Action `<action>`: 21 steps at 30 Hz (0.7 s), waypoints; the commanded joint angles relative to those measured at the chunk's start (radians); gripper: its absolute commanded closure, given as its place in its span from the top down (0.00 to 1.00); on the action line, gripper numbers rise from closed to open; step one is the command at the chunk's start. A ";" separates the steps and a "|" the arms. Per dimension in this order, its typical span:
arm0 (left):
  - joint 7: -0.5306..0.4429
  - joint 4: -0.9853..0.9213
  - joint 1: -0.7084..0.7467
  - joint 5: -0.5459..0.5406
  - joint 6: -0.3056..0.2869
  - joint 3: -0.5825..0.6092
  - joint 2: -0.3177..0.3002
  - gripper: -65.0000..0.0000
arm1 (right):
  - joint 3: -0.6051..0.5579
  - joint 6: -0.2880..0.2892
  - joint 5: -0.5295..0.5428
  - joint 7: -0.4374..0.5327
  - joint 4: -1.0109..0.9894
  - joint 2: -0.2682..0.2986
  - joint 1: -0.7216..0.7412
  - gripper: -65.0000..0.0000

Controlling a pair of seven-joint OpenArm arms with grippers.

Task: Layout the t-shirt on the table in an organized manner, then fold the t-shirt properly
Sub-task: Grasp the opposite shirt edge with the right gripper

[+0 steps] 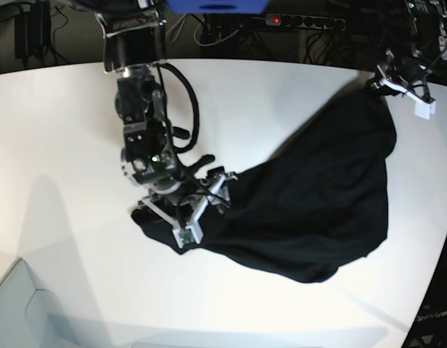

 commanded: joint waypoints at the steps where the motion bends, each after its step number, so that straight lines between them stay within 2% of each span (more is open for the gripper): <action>1: -0.003 0.023 0.009 -0.017 -0.008 -0.006 -0.011 0.00 | 0.000 0.003 0.008 0.046 0.001 -0.007 0.029 0.73; 9: -0.003 0.029 0.037 -0.017 -0.008 -0.011 -0.011 0.00 | -0.023 0.002 0.008 0.281 -0.189 -0.012 0.046 0.73; 15: -0.003 0.029 0.057 -0.017 -0.008 -0.011 -0.015 0.00 | -0.021 0.000 0.006 0.378 -0.307 -0.012 0.086 0.72; 18: -0.003 0.021 0.058 -0.017 -0.008 -0.011 -0.013 0.00 | -0.020 0.000 0.006 0.413 -0.346 -0.010 0.112 0.66; 21: -0.007 0.017 0.070 -0.017 -0.008 -0.012 -0.015 0.00 | -0.018 0.000 0.006 0.432 -0.387 -0.009 0.130 0.52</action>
